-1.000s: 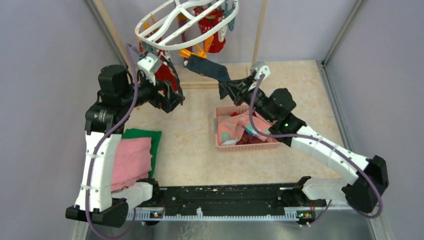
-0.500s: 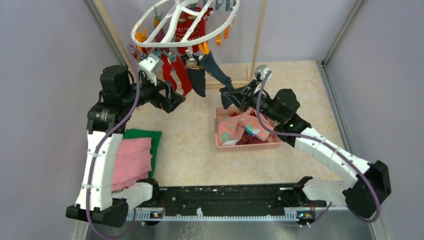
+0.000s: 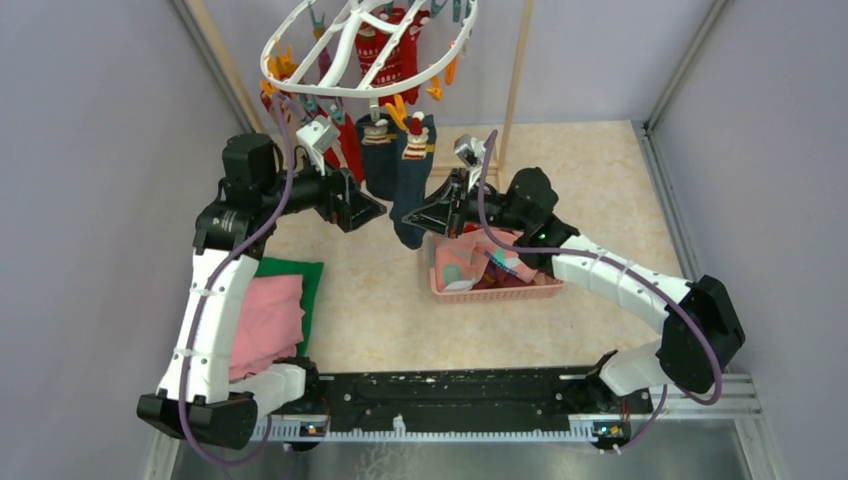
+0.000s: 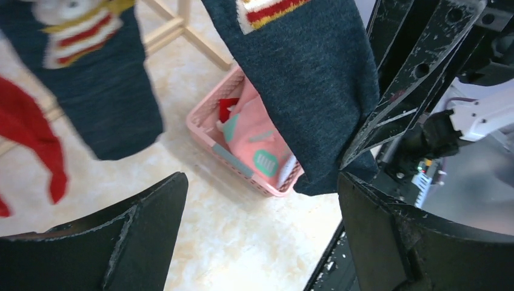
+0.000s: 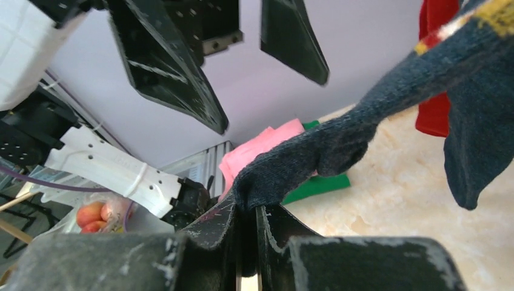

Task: Remove the socks clipped to the hanger
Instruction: Remove the sock from the hanger.

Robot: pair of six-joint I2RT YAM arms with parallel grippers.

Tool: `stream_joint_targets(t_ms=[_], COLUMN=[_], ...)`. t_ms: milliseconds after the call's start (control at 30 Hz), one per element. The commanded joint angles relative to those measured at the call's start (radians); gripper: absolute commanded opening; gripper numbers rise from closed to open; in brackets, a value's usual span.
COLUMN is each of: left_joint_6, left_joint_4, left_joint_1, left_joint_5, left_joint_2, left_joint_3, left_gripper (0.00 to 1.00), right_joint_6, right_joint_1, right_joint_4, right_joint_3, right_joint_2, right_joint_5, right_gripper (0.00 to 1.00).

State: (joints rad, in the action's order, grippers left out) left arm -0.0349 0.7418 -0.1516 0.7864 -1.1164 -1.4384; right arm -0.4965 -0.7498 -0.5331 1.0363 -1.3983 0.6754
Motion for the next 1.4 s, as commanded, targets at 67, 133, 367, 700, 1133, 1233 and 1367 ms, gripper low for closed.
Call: stream_joint_targets(t_ms=[67, 133, 367, 700, 1133, 1233, 1367], left_joint_6=[0.095, 0.115, 0.219, 0.289, 0.44, 0.493, 0.556], left_joint_4=[-0.154, -0.176, -0.265, -0.335, -0.471, -0.526, -0.577], left_joint_1=[-0.003, -0.003, -0.003, -0.003, -0.003, -0.003, -0.003], left_joint_5=[0.151, 0.178, 0.228, 0.256, 0.309, 0.323, 0.357], left_joint_2=[-0.051, -0.066, -0.093, -0.088, -0.08, -0.081, -0.08], left_joint_3=[0.048, 0.041, 0.01, 0.066, 0.134, 0.149, 0.162], left_gripper=[0.99, 0.98, 0.95, 0.83, 0.57, 0.3, 0.48], right_joint_6=[-0.081, -0.095, -0.114, -0.134, -0.245, -0.197, -0.159], right_joint_1=[-0.003, -0.003, -0.002, -0.002, -0.002, -0.002, -0.003], right_joint_4=[-0.163, -0.178, -0.174, -0.191, -0.329, -0.267, -0.212], right_joint_3=[0.054, 0.057, 0.064, 0.068, 0.058, 0.056, 0.053], right_joint_2=[-0.014, -0.021, -0.045, -0.046, -0.062, -0.053, -0.054], right_joint_5=[0.082, 0.101, 0.179, 0.218, 0.267, 0.246, 0.233], right_gripper=[0.09, 0.09, 0.09, 0.09, 0.13, 0.16, 0.17])
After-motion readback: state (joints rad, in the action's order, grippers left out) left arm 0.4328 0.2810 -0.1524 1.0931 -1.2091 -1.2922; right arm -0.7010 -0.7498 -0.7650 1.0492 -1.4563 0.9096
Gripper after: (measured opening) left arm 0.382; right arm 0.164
